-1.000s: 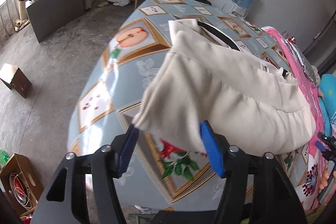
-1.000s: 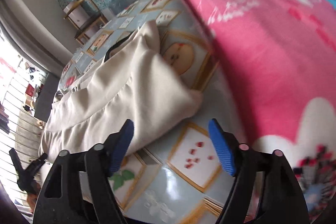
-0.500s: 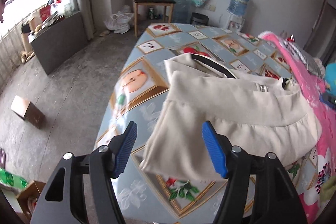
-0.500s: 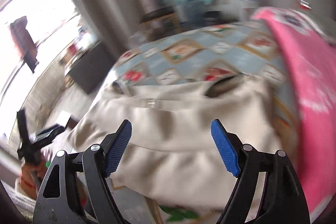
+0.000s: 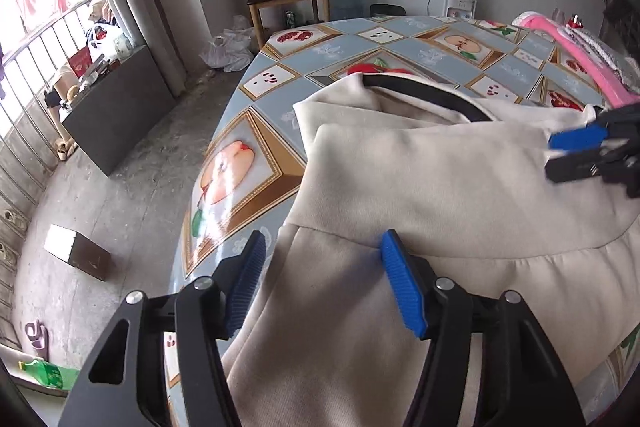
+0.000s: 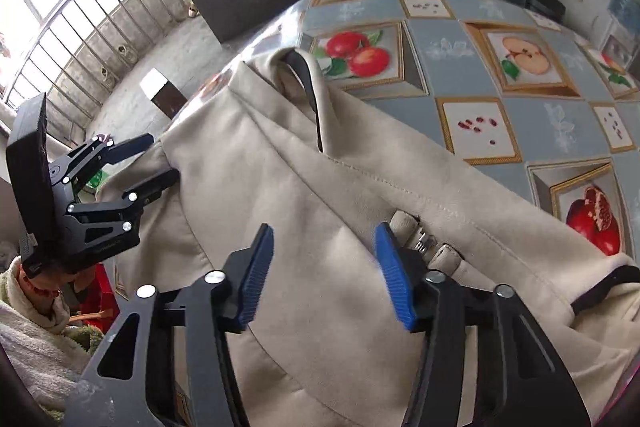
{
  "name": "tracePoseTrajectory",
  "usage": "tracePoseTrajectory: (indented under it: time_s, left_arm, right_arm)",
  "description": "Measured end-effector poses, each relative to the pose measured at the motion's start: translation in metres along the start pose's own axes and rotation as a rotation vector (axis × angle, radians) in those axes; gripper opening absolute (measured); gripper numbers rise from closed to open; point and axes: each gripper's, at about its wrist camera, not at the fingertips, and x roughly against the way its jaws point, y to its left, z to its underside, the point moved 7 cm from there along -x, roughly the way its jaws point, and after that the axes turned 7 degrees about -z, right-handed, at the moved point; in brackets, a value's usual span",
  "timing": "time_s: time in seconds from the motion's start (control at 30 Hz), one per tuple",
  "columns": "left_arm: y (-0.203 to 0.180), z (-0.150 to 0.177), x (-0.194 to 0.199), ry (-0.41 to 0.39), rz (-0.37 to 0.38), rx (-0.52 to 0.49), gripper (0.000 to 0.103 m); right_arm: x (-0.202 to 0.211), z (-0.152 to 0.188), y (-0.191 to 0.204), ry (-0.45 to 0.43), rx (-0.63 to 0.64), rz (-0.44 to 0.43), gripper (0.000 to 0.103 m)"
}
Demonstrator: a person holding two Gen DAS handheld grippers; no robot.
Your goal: Fold large clothes
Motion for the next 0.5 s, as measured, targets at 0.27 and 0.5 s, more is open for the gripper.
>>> tracePoseTrajectory:
  time_s: [0.27, 0.5]
  left_arm:
    - [-0.005, -0.005, 0.000, -0.030, 0.036, 0.015, 0.033]
    - [-0.004, -0.018, 0.018, -0.088, 0.049, 0.024, 0.013]
  right_arm:
    - [0.001, 0.012, 0.009, 0.047, 0.052, 0.104, 0.006]
    - [0.038, -0.024, 0.012, -0.074, 0.060, 0.130, 0.004]
